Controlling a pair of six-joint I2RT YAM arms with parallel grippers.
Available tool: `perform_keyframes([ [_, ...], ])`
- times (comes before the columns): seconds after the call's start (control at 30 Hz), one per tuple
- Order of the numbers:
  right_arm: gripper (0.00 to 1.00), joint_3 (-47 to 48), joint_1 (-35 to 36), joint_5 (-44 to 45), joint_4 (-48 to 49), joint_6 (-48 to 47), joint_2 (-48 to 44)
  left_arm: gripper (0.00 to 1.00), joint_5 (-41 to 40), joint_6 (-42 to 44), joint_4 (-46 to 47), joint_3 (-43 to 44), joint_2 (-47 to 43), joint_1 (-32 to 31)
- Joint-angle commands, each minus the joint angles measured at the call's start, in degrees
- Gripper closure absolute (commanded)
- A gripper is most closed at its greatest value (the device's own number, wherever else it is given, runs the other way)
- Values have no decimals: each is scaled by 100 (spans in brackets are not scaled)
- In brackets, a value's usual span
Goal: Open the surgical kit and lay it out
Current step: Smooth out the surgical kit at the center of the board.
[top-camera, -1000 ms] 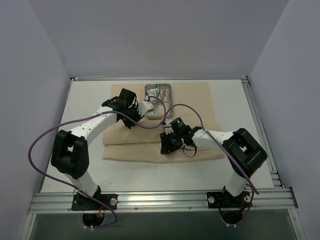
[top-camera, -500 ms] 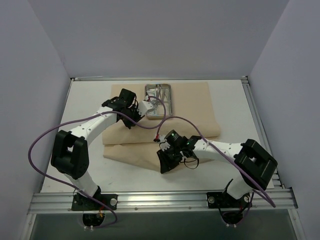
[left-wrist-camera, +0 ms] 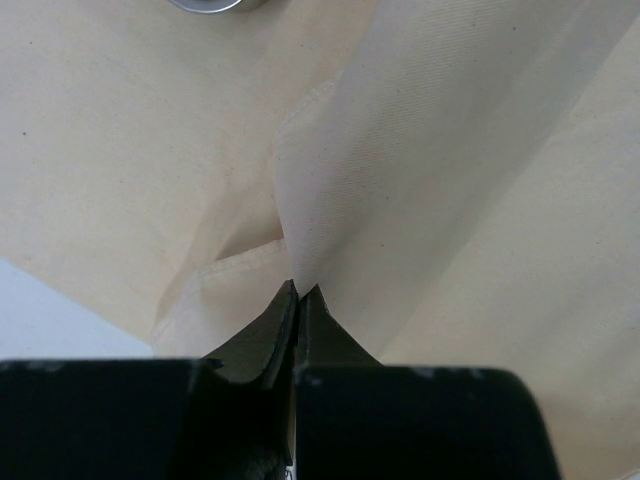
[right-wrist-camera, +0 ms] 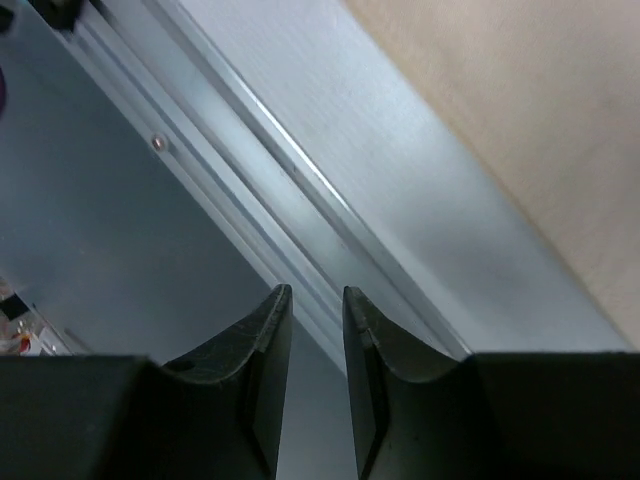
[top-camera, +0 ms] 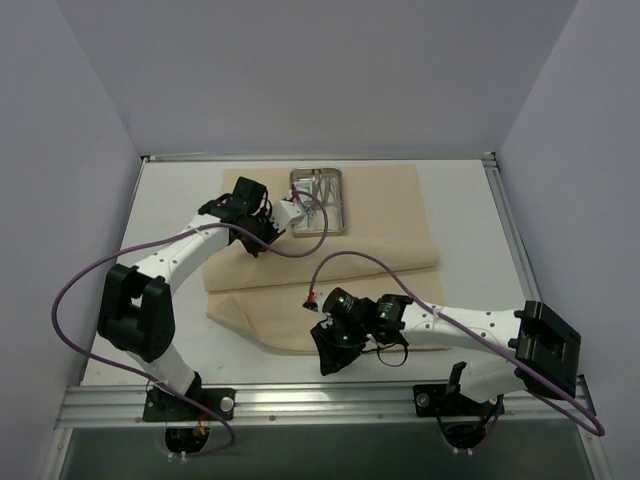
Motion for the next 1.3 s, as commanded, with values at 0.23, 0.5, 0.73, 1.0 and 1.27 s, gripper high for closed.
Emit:
perform_keyframes([
  [0.23,94,903,-883,2035,529,-444,420,98,168,46,46,-32,-271,47],
  [0.5,100,253,-891,1869,1192,-146,527,98,756,283,-524,-58,-359,12],
  [0.73,100,-442,-900,1702,893,205,193,98,1021,521,-876,-339,-552,-84],
  [1.0,100,278,-1365,2422,-90,330,-1319,93,1293,1206,-1701,-700,-597,-269],
  [1.27,80,1200,-3087,2731,-610,-337,-882,44,1521,2067,-3160,-586,-649,-875],
])
